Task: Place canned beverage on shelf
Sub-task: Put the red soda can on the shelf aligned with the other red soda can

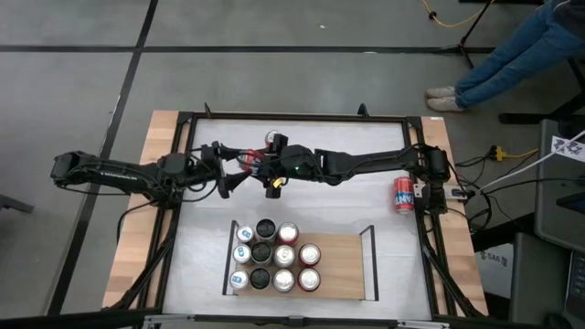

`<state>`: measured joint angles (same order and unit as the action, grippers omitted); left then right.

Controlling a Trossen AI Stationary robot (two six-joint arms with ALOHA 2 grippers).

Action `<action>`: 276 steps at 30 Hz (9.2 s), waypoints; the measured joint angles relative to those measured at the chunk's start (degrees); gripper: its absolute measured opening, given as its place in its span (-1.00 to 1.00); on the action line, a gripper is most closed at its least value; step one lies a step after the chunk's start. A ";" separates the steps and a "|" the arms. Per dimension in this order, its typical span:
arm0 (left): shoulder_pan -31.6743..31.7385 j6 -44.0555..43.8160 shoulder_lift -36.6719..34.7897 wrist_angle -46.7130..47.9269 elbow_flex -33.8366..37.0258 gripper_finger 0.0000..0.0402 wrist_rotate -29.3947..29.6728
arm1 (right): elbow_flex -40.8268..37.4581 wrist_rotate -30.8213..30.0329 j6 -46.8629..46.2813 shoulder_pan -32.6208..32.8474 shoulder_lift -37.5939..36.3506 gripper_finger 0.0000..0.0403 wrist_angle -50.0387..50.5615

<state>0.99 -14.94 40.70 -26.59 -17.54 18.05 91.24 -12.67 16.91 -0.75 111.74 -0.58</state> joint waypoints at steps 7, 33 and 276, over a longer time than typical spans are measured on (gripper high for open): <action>0.02 0.25 4.65 -7.15 0.02 0.95 -0.18 | 0.00 -2.83 -0.16 0.04 0.07 0.52 -0.24; 0.02 0.24 9.23 -13.26 0.07 0.35 2.95 | 0.07 -3.35 -0.83 0.02 0.13 0.53 0.17; 6.40 7.56 1.75 38.42 -17.77 0.94 -11.52 | 0.39 16.21 -19.10 2.46 -8.73 0.41 56.99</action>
<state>7.40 -7.38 42.46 11.83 -35.31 6.54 91.63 3.55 -2.19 1.70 103.01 56.41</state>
